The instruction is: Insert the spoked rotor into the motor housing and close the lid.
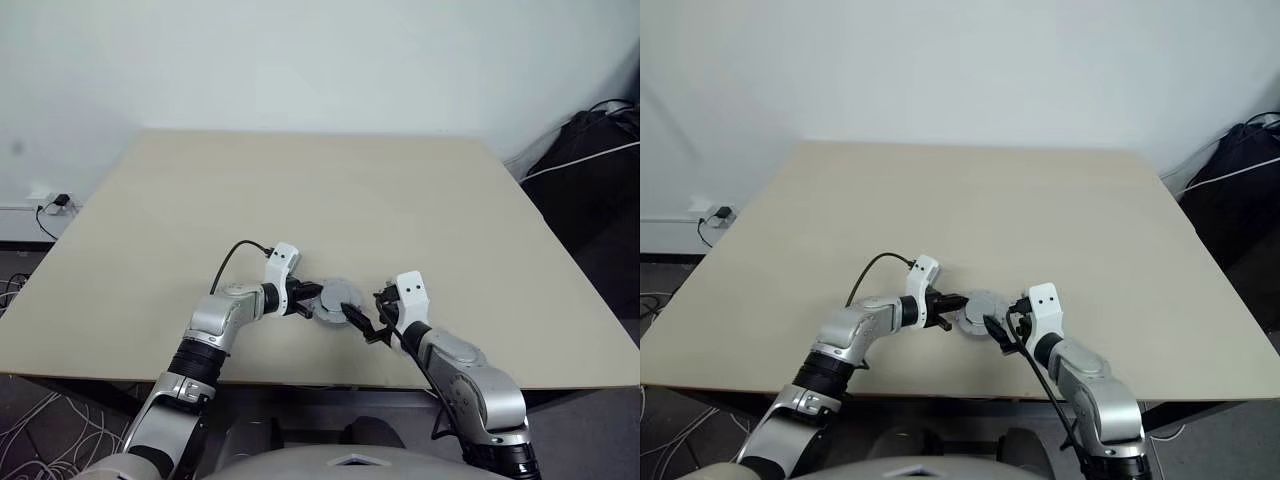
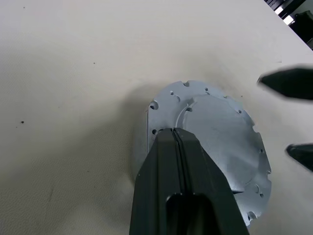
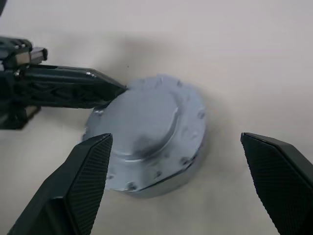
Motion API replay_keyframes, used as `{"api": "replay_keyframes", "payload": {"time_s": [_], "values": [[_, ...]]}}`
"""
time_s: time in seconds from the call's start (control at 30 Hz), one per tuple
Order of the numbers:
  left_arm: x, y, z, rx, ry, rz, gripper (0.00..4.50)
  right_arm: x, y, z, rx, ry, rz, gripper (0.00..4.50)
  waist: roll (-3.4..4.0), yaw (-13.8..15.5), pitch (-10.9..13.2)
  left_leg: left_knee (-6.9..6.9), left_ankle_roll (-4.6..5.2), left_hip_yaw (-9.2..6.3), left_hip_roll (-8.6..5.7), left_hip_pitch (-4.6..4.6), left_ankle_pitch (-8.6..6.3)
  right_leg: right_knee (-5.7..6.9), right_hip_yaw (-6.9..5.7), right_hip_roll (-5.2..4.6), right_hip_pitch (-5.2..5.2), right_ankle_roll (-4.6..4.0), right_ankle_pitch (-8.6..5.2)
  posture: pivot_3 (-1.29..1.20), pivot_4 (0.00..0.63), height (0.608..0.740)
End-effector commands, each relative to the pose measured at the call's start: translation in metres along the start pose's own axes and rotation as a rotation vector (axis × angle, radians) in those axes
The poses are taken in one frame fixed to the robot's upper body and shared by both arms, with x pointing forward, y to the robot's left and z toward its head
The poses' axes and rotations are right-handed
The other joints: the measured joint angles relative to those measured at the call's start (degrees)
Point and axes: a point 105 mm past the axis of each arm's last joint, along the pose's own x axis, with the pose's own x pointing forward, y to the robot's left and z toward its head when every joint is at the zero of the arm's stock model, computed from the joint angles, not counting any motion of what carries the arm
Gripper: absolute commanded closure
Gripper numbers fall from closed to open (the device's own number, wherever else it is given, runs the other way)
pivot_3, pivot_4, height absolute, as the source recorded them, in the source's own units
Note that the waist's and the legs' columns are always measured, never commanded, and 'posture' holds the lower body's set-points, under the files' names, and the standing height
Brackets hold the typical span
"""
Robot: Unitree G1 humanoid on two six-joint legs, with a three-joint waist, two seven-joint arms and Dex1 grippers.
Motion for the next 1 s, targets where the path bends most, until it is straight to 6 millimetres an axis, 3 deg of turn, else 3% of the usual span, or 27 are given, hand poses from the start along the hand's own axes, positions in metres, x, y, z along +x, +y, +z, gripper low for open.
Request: {"api": "replay_keyframes", "payload": {"time_s": [0.03,0.27,0.5,1.0], "values": [[0.003,-0.004,-0.001,0.01,0.014,-0.014,4.5,0.004,0.004,0.002,0.158,-0.011,0.031,0.01,0.02,0.0,0.0,0.0,0.0,0.0,0.0,0.0,0.0,0.0,0.0,0.0,0.0,0.0,0.0,0.0,0.0,0.74],[0.002,-0.005,-0.002,0.005,0.005,-0.017,4.5,0.014,-0.003,-0.002,0.423,-0.009,0.037,0.01,0.07,0.0,0.0,-0.03,0.0,0.0,-0.01,-0.03,0.0,-0.01,0.0,-0.01,-0.03,0.0,0.0,0.0,0.0,0.74],[0.001,-0.005,-0.001,0.003,0.0,-0.019,4.5,0.022,0.0,-0.009,0.56,0.04,0.084,0.01,0.14,-0.4,0.0,-0.07,0.0,0.01,-0.01,-0.05,0.0,-0.01,0.0,-0.01,-0.06,0.0,0.0,0.0,0.0,0.74],[-0.002,-0.002,0.0,0.004,-0.006,-0.008,4.5,0.019,0.026,-0.008,0.754,0.072,0.33,0.01,0.22,-1.2,-0.1,-0.15,0.01,0.0,0.0,0.0,-0.01,-0.02,0.01,0.04,-0.06,-0.03,-0.01,0.0,0.0,0.74]]}}
